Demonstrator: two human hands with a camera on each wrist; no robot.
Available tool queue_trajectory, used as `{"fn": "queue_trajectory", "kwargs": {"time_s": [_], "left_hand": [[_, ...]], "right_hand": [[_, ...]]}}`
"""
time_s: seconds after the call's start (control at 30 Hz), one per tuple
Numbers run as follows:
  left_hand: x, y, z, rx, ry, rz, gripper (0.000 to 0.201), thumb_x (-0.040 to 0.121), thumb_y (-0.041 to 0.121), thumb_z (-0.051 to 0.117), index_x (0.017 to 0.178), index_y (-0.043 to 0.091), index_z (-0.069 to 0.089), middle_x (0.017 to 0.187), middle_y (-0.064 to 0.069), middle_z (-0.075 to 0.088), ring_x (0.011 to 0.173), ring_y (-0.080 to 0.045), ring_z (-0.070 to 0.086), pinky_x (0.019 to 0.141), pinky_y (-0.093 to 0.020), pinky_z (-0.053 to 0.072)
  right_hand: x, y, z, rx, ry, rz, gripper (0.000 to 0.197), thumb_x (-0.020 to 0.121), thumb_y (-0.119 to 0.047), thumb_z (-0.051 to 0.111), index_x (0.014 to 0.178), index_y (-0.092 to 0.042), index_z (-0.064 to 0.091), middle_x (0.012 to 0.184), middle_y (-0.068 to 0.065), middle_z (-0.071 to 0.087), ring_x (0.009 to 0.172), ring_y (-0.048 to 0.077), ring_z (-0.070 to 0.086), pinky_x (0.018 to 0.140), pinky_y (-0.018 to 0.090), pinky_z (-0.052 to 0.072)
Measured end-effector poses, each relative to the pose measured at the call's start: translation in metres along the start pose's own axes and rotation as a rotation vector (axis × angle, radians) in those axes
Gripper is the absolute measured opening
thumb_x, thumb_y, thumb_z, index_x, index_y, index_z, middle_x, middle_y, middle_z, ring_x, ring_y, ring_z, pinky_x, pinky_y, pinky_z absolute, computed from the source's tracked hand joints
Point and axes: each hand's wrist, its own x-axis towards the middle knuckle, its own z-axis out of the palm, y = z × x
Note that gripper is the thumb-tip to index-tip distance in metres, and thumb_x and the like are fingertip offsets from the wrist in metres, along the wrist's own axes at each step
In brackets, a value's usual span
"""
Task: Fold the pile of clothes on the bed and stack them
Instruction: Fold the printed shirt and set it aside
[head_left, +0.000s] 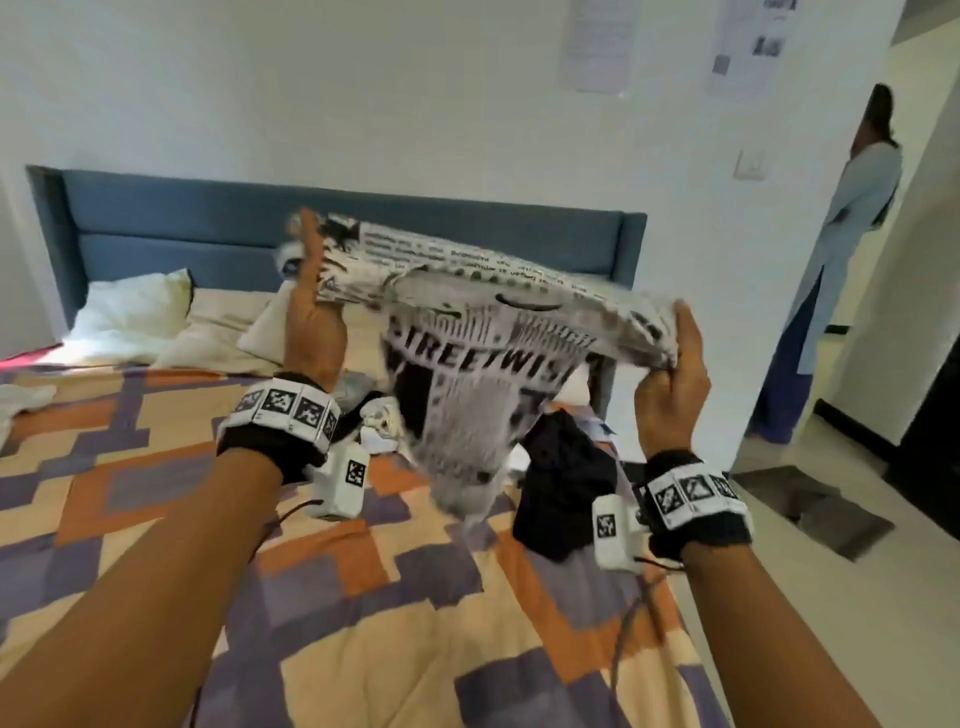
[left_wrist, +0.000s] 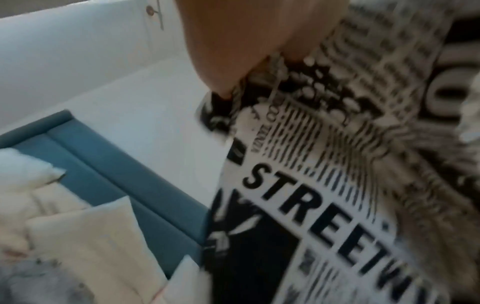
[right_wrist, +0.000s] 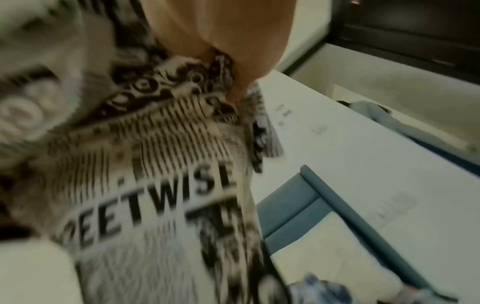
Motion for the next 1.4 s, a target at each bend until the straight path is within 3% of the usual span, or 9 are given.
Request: {"fn": "queue_trajectory", "kwargs": {"time_s": [0.13, 0.33, 0.5, 0.63, 0.77, 0.9, 1.0, 1.17, 1.4], "left_hand": [[-0.022, -0.044, -0.037, 0.731, -0.059, 0.158, 0.054, 0.091, 0.012, 0.034, 0.144, 0.005, 0.042, 0.149, -0.025, 0.035, 0.126, -0.044, 0.046, 0.104, -0.044, 0.041], [-0.134, -0.057, -0.053, 1.294, -1.461, -0.780, 0.020, 0.099, 0.027, 0.052, 0.100, 0.008, 0.058, 0.085, 0.001, 0.057, 0.066, -0.012, 0.054, 0.061, -0.018, 0.047], [-0.112, -0.042, -0.031, 0.365, -0.580, -0.947, 0.026, 0.095, -0.004, 0.045, 0.072, 0.004, 0.055, 0.041, 0.002, 0.056, 0.044, -0.016, 0.055, 0.050, -0.028, 0.045], [-0.067, -0.044, -0.024, -0.104, 0.209, -0.570, 0.023, 0.089, -0.002, 0.050, 0.104, 0.010, 0.064, 0.092, -0.009, 0.070, 0.086, -0.027, 0.068, 0.072, -0.035, 0.054], [-0.097, -0.042, 0.001, 0.581, -0.141, -0.297, 0.094, 0.088, 0.009, 0.067, 0.154, 0.009, 0.001, 0.157, -0.016, 0.025, 0.139, -0.029, 0.033, 0.108, -0.033, 0.031], [-0.159, -0.020, 0.046, 0.635, -0.437, 0.163, 0.098, 0.080, 0.004, 0.068, 0.155, 0.011, 0.005, 0.162, -0.012, 0.005, 0.150, -0.026, 0.006, 0.121, -0.036, 0.008], [-0.181, -0.004, 0.077, 0.406, -0.651, 0.140, 0.109, 0.080, 0.022, 0.077, 0.155, 0.025, -0.002, 0.162, 0.005, 0.012, 0.148, -0.012, 0.013, 0.121, -0.040, 0.008], [-0.182, -0.011, 0.085, 0.285, -0.549, -0.026, 0.035, 0.074, 0.039, 0.072, 0.094, 0.010, 0.068, 0.085, -0.004, 0.068, 0.075, -0.017, 0.060, 0.063, -0.031, 0.042], [-0.183, -0.006, 0.069, 0.112, -0.412, -0.119, 0.010, 0.085, 0.019, 0.059, 0.093, 0.015, 0.064, 0.087, -0.001, 0.066, 0.081, -0.016, 0.062, 0.070, -0.032, 0.049]], "right_hand": [[-0.034, 0.027, -0.018, -0.568, -0.448, -0.162, 0.081, 0.079, 0.001, 0.052, 0.153, -0.024, 0.030, 0.154, 0.012, 0.039, 0.124, 0.026, 0.051, 0.085, 0.037, 0.043], [-0.104, 0.079, -0.084, -1.049, -1.891, 0.386, 0.025, 0.098, -0.026, 0.052, 0.111, -0.008, 0.063, 0.111, 0.010, 0.065, 0.091, 0.021, 0.062, 0.081, 0.028, 0.054], [-0.063, 0.053, -0.102, -0.612, -1.351, 0.407, 0.014, 0.087, -0.013, 0.058, 0.087, -0.020, 0.071, 0.077, -0.007, 0.064, 0.070, 0.012, 0.059, 0.057, 0.016, 0.047], [-0.037, 0.032, -0.088, -0.264, -0.545, 0.290, 0.040, 0.094, -0.025, 0.064, 0.056, -0.024, 0.049, 0.055, -0.008, 0.048, 0.055, 0.001, 0.043, 0.056, 0.027, 0.035], [-0.048, 0.001, -0.060, -0.119, -0.508, 0.168, 0.028, 0.096, -0.037, 0.059, 0.067, -0.033, 0.059, 0.066, -0.015, 0.061, 0.059, -0.008, 0.052, 0.057, 0.020, 0.039], [-0.066, -0.025, -0.033, 0.060, -0.613, 0.150, 0.029, 0.096, -0.036, 0.059, 0.084, -0.011, 0.070, 0.082, 0.009, 0.072, 0.076, 0.014, 0.063, 0.068, 0.042, 0.050], [-0.071, -0.050, -0.025, 0.152, -0.781, 0.122, 0.027, 0.092, -0.027, 0.067, 0.086, -0.001, 0.073, 0.081, 0.023, 0.069, 0.067, 0.026, 0.058, 0.065, 0.041, 0.047], [-0.067, -0.059, -0.051, 0.160, -0.998, 0.215, 0.024, 0.071, -0.009, 0.085, 0.088, 0.003, 0.074, 0.079, 0.008, 0.072, 0.072, 0.012, 0.065, 0.066, 0.026, 0.050], [-0.108, 0.015, -0.074, -0.631, -1.342, 0.078, 0.017, 0.086, -0.008, 0.064, 0.075, -0.020, 0.060, 0.066, -0.009, 0.058, 0.052, 0.002, 0.056, 0.062, 0.029, 0.049]]}}
